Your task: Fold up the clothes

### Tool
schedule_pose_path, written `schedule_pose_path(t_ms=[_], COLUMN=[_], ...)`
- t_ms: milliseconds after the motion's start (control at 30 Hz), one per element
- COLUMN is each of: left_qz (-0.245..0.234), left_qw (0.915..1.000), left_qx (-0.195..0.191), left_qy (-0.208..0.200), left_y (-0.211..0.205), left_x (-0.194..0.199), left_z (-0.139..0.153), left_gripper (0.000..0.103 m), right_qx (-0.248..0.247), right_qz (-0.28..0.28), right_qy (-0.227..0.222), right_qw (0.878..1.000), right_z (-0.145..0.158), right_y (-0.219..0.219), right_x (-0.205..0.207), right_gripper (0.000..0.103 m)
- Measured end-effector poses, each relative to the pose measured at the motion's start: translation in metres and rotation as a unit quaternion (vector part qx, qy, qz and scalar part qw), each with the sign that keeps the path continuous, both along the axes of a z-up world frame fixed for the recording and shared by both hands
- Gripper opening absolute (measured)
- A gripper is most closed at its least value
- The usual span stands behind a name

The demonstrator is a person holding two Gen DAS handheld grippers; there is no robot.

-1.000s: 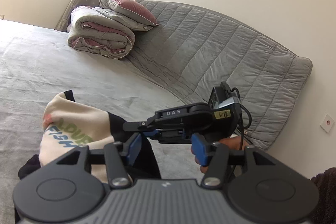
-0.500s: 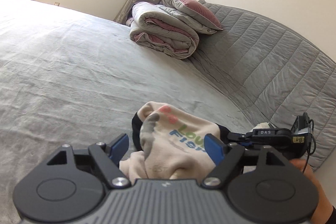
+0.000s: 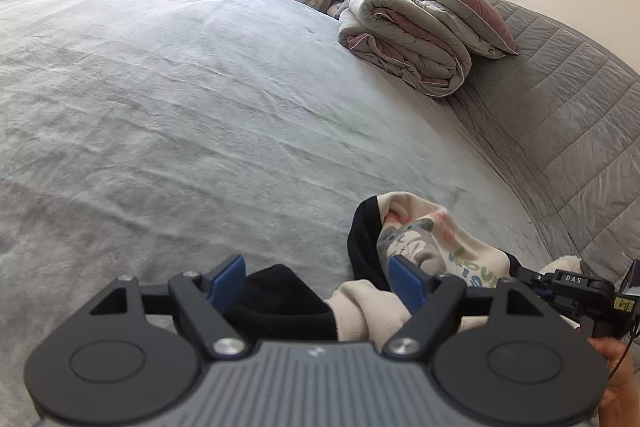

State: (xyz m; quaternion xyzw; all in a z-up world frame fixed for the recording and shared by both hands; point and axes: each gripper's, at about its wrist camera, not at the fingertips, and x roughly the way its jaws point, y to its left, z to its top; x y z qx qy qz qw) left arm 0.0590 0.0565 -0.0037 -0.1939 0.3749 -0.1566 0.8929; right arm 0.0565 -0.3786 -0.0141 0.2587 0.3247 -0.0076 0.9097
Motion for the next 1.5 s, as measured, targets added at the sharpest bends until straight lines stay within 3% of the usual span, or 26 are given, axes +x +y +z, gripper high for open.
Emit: schedule_pose_path(t_ms=[367,633,867,1033,1133,1167,1267,1400,1500], left_qz=[0.02,-0.039,-0.074,-0.108,-0.1,-0.094,-0.077,-0.065,-0.047], left_qw=[0.9993,0.9982,0.9959,0.9927,0.9935,0.9939,0.995,0.9973,0.9989], left_qx=[-0.001,0.007,-0.012,-0.013,-0.011,-0.015,-0.024,-0.008,0.003], left_qy=[0.032,0.044,0.05,0.052,0.053,0.055,0.058,0.033,0.007], left_y=[-0.003,-0.047,-0.086,-0.106,-0.106,-0.104,-0.101,-0.101,-0.094], left_x=[0.031,0.047,0.059,0.058,0.057,0.058,0.058,0.053,0.05], left_z=[-0.021,-0.041,-0.054,-0.057,-0.059,-0.059,-0.06,-0.051,-0.039], left_gripper=[0.079,0.079,0.077,0.054,0.026,0.022,0.018,0.016,0.015], right_qx=[0.001,0.025,0.012,0.006,-0.004,-0.008,-0.007,0.001,0.018], right_qz=[-0.008,-0.008,-0.001,0.001,0.008,0.011,0.016,0.021,0.024], right_qy=[0.014,0.035,0.044,0.053,0.057,0.057,0.057,0.059,0.059], right_qw=[1.0,0.999,0.999,0.999,0.998,0.998,0.998,0.998,0.998], right_z=[-0.006,-0.014,-0.019,-0.025,-0.028,-0.028,-0.027,-0.025,-0.025], right_y=[-0.001,-0.006,-0.005,-0.006,-0.003,-0.002,0.0,0.001,0.001], right_x=[0.005,0.005,0.003,0.002,0.003,0.003,0.002,0.002,0.002], right_gripper=[0.017,0.018,0.021,0.022,0.022,0.022,0.022,0.024,0.043])
